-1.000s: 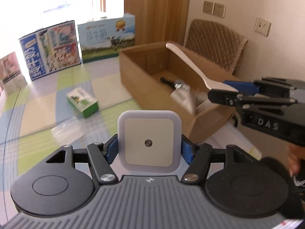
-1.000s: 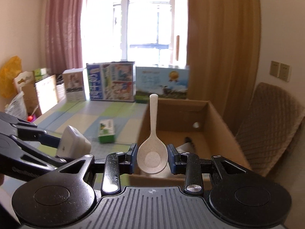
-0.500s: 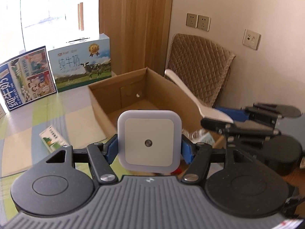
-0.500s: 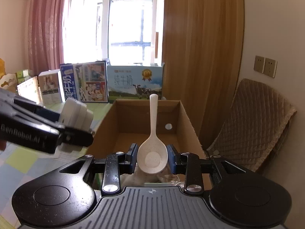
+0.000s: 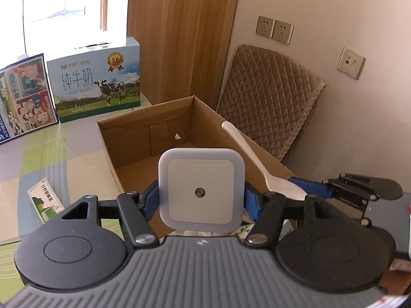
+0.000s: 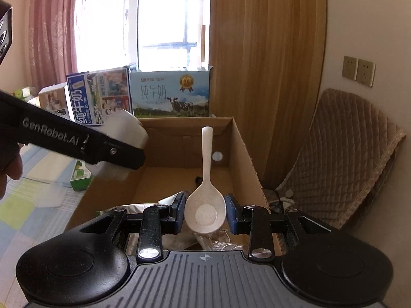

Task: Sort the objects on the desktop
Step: 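Lower night-light and spoon into the cardboard box and open both tools, then withdraw both tools from the cardboard box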

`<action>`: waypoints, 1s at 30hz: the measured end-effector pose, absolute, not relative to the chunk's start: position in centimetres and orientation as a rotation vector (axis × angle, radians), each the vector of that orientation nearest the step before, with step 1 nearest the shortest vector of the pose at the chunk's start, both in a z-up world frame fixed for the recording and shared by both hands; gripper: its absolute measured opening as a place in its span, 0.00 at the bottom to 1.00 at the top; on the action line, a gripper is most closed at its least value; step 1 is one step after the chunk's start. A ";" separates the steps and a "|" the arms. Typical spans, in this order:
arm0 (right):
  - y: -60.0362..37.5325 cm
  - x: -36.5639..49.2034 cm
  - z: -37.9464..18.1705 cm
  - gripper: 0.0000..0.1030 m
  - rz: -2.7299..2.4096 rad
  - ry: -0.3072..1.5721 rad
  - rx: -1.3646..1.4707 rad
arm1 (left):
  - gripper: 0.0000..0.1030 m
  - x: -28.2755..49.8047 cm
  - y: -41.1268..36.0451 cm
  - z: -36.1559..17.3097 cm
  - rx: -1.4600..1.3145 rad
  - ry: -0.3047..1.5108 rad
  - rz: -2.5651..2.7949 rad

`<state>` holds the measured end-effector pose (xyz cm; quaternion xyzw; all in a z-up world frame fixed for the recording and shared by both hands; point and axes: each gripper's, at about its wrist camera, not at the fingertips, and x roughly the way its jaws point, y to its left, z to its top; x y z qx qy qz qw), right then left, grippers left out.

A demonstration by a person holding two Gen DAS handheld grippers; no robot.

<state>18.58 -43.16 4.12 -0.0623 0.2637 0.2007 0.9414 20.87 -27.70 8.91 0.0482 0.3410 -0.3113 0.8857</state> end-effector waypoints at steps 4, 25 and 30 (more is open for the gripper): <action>-43.0 18.8 3.8 0.29 0.412 0.547 -0.129 | 0.70 21.4 -28.2 8.8 0.087 0.714 -0.648; -42.2 18.6 3.9 0.29 0.430 0.548 -0.134 | 0.70 19.4 -25.5 9.6 0.121 0.697 -0.622; -41.7 18.9 4.2 0.29 0.438 0.538 -0.138 | 0.70 19.2 -24.6 9.6 0.108 0.699 -0.612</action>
